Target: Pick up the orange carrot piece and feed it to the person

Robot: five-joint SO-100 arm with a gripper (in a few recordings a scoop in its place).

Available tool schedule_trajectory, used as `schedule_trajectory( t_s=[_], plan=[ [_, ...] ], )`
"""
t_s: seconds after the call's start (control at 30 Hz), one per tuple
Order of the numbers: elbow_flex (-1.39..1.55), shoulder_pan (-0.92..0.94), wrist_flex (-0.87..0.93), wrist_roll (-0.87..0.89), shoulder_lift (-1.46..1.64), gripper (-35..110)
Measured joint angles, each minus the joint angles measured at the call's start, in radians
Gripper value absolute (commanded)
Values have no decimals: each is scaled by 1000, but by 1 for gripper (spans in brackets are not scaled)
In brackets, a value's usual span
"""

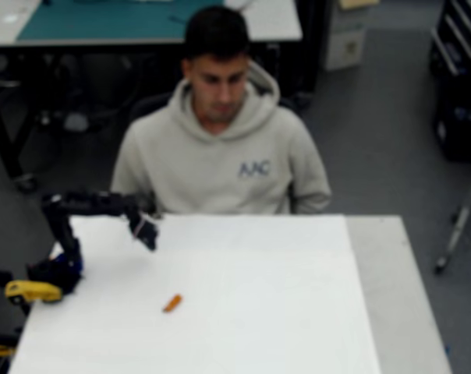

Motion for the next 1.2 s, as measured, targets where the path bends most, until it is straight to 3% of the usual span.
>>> schedule_trajectory(
  t_s=[0.5,1.2],
  plan=[
    [-170,201,0,-144,-155,-3],
    [-482,396,3,-156,-353,-3]
  ],
)
